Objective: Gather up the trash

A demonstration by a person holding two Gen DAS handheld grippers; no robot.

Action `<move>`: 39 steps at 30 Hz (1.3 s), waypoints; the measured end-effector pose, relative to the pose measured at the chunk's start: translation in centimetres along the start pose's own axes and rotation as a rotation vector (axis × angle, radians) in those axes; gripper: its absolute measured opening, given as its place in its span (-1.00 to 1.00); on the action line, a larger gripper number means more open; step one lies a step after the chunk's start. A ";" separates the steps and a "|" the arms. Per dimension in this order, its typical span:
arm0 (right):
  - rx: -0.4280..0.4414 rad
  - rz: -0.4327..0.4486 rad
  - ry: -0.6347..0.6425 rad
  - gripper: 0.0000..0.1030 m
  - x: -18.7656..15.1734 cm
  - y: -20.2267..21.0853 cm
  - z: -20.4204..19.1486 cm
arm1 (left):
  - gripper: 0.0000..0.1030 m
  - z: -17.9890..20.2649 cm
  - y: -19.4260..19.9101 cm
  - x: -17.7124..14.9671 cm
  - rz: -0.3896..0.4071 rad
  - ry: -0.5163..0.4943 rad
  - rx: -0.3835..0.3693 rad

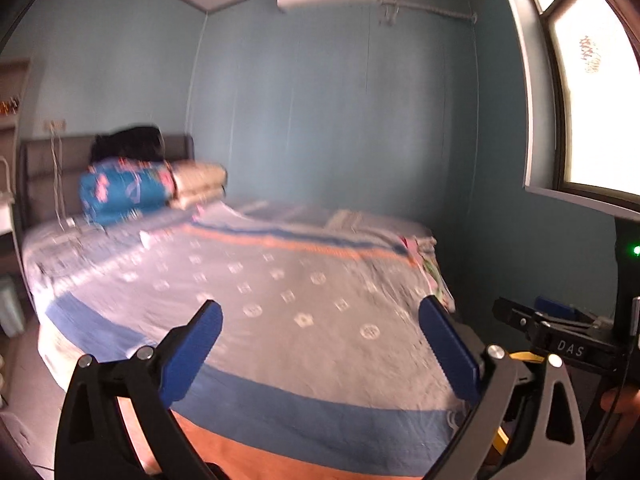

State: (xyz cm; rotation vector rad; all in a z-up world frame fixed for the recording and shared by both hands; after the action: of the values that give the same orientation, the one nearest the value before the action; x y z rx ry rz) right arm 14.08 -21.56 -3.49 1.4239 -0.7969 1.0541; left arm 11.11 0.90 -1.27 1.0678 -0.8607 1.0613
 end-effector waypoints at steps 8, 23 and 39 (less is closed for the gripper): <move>-0.069 0.117 0.006 0.84 1.6 4.6 -1.8 | 0.84 1.2 5.0 0.2 0.065 0.014 0.020; -0.039 0.115 0.003 0.84 0.1 4.9 -1.2 | 0.84 0.1 7.1 -1.1 0.097 0.089 0.019; -0.029 0.096 0.011 0.84 -0.1 4.3 -1.1 | 0.84 0.4 6.5 -1.5 0.063 0.081 0.003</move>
State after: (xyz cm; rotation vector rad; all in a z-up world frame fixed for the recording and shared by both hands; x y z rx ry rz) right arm 9.92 -21.03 -2.02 1.3657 -0.8769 1.1184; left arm 4.42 1.00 -0.87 0.9995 -0.8324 1.1510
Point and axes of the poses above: each gripper's, at about its wrist camera, not at the fingertips, and y roughly against the way its jaws point, z to its right, x to its top, the point moved 5 cm from there along -y, roughly the way its jaws point, and after that the axes turned 11 degrees about y, right-handed, at the moved point
